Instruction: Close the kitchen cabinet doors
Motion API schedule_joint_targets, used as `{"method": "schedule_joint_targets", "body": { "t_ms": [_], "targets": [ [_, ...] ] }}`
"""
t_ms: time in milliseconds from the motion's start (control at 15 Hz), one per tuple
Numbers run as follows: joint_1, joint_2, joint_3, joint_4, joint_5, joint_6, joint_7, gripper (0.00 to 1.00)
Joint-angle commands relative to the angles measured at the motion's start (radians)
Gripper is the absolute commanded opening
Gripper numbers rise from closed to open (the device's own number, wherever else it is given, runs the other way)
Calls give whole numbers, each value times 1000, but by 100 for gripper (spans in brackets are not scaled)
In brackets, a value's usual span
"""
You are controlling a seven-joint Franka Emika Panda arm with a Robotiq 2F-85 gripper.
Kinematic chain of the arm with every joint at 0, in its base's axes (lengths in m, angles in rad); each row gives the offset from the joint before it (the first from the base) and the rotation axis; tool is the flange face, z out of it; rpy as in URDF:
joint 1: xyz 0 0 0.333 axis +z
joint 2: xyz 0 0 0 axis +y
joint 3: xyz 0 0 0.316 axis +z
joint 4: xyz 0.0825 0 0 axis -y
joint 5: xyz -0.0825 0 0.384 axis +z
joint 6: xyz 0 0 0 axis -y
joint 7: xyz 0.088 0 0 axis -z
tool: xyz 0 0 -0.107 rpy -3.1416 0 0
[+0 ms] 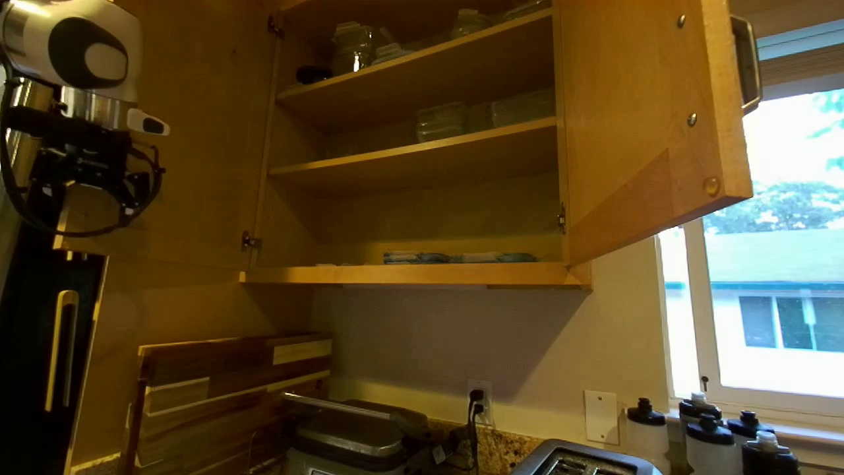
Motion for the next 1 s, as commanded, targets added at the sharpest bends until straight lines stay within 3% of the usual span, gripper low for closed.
{"method": "schedule_joint_targets", "body": {
  "t_ms": [0, 467, 933],
  "targets": [
    [-117, 37, -62, 31, -65, 7, -18, 100],
    [-248, 90, -113, 112, -156, -98, -44, 100],
    [-386, 169, -13, 219, -472, -148, 94, 100]
  ]
}}
